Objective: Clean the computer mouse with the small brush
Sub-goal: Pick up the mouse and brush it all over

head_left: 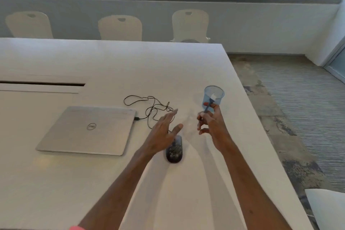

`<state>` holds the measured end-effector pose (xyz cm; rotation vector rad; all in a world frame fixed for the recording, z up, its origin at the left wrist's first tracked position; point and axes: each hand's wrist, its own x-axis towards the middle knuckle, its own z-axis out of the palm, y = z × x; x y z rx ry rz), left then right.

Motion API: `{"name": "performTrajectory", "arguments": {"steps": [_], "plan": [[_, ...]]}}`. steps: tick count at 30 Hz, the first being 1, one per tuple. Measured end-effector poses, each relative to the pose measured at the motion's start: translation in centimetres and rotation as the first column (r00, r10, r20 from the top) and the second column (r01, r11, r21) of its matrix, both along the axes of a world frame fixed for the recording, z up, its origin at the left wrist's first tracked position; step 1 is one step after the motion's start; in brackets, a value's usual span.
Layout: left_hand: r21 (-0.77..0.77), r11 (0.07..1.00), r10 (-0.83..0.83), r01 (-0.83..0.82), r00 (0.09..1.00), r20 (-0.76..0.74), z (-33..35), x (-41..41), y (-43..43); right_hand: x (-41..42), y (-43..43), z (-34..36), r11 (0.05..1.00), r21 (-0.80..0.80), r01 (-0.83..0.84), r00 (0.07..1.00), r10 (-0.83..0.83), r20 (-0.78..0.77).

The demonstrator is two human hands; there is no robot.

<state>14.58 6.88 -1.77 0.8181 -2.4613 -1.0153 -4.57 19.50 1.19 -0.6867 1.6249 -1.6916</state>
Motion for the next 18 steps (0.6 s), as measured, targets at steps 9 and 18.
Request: {"name": "performTrajectory", "arguments": {"steps": [9, 18], "plan": [[-0.062, 0.99, -0.112, 0.13, 0.966, 0.232, -2.7, 7.0, 1.4, 3.6, 1.7, -2.8, 0.99, 0.139, 0.024, 0.999, -0.021, -0.024], [-0.036, 0.986, -0.148, 0.161, 0.962, 0.231, -4.1, 7.4, 0.7, 5.9, 1.8, -4.4, 0.936, 0.312, 0.163, 0.987, -0.152, -0.06]]}}
